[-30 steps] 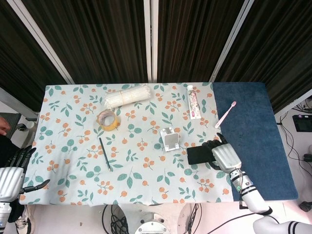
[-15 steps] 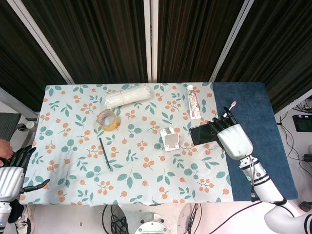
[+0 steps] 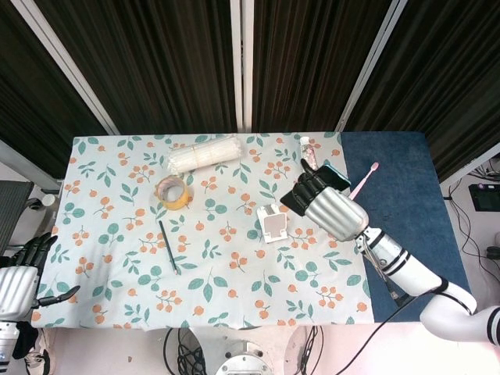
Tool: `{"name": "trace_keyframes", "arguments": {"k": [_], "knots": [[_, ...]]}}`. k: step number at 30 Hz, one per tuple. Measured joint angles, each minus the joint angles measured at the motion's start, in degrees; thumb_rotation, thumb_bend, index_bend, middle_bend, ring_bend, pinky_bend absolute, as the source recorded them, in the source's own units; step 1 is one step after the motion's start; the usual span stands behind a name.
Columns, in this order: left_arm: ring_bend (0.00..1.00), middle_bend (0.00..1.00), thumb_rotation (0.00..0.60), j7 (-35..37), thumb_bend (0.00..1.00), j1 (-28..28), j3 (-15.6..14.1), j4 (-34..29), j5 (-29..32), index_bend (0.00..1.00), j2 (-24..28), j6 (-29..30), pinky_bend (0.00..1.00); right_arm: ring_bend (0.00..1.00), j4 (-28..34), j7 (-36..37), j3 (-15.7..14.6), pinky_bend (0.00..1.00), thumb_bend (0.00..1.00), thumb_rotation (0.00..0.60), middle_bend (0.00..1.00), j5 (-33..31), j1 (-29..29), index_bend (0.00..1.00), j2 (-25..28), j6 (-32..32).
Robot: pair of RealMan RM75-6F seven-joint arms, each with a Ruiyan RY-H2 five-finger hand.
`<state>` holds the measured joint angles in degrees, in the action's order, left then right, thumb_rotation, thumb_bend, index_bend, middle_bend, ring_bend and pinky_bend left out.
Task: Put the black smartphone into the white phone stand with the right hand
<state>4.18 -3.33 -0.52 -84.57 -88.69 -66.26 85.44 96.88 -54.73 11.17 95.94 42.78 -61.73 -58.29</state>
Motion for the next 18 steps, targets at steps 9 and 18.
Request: {"name": "trace_keyframes", "arguments": {"k": [9,18], "knots": [[0.07,0.06,0.303,0.45,0.07,0.08,0.05,0.73,0.52,0.07,-0.3,-0.26,0.22,0.36,-8.84,6.37,-2.65,0.0,0.32,0.6,0.35,11.67,6.43,0.62,-0.35,2.9],[0.07,0.06,0.302,0.7,0.07,-0.04,0.15,1.34,0.78,0.07,-0.79,-0.62,0.22,0.36,-18.73,22.33,-7.15,0.0,0.32,0.6,0.34,26.17,13.71,0.59,-1.73,-3.19]]}}
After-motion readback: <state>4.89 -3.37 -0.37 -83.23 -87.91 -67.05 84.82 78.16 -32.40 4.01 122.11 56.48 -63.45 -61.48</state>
